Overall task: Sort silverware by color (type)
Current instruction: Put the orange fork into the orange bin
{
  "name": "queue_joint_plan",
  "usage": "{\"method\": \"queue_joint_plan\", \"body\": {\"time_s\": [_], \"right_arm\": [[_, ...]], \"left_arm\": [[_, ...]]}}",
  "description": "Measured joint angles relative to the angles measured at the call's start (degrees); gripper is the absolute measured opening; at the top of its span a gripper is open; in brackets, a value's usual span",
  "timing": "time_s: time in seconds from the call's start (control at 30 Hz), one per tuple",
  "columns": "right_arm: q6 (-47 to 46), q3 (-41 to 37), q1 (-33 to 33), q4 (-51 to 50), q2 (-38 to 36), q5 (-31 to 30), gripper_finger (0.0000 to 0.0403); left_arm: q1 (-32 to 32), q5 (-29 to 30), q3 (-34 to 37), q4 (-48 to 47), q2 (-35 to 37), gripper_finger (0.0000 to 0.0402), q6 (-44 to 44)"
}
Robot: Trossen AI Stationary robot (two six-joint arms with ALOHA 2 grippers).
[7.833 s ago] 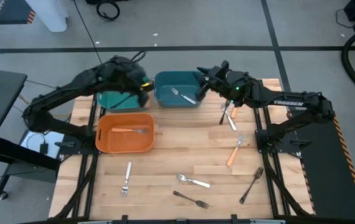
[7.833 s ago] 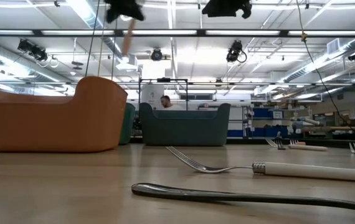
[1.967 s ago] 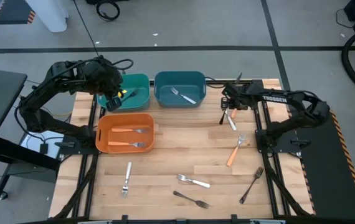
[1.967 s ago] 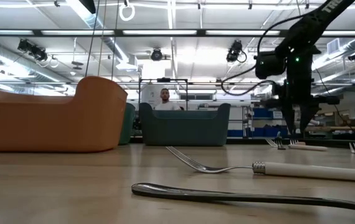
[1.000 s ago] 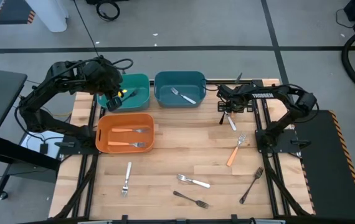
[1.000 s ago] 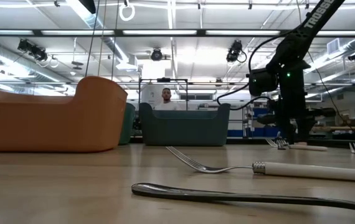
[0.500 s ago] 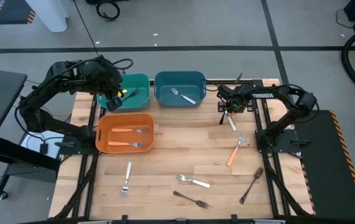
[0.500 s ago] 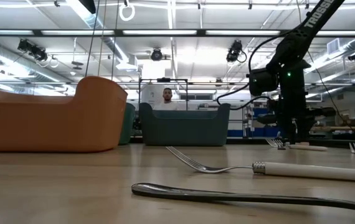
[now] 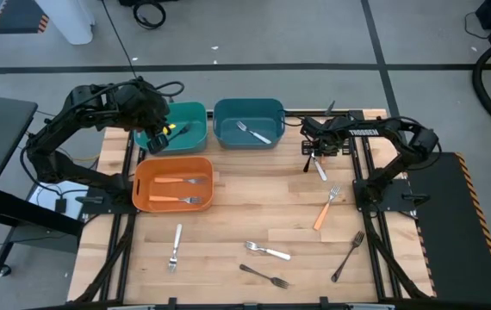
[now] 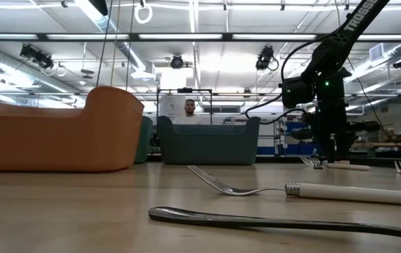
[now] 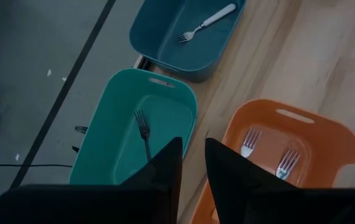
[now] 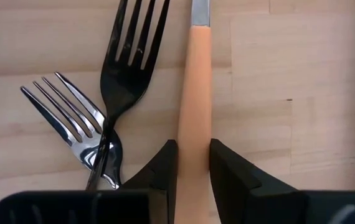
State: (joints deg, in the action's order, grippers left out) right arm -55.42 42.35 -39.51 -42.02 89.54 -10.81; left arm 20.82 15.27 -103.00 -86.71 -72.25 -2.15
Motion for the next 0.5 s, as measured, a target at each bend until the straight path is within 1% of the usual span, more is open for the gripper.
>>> {"method": "queue_joint_plan", "body": {"time_s": [0.2,0.3,0.37,0.43,0.5], "right_arm": [[0.02,-0.12,0.46,-0.5,-0.61,1.22,0.0079],[0.04,-0.32,1.09,-0.72,-2.32,1.69,0.0079],[0.09,-0.59,1.44,-2.34,-3.78,3.25,0.0079],[-0.08,-0.54,1.57,-2.94,-5.5,3.09,0.0079],[-0.12,-0.44,1.74,-4.49,-7.12,1.61,0.0078]], "left_arm": [[0.0,0.0,0.02,-0.16,0.0,0.008,-0.02],[0.0,0.0,0.0,-0.16,0.0,0.008,-0.02],[0.0,0.0,0.0,-0.16,0.0,0.008,-0.04],[0.0,0.0,0.0,-0.15,0.0,0.008,0.0],[0.0,0.0,0.0,-0.14,0.0,0.008,0.05]]}}
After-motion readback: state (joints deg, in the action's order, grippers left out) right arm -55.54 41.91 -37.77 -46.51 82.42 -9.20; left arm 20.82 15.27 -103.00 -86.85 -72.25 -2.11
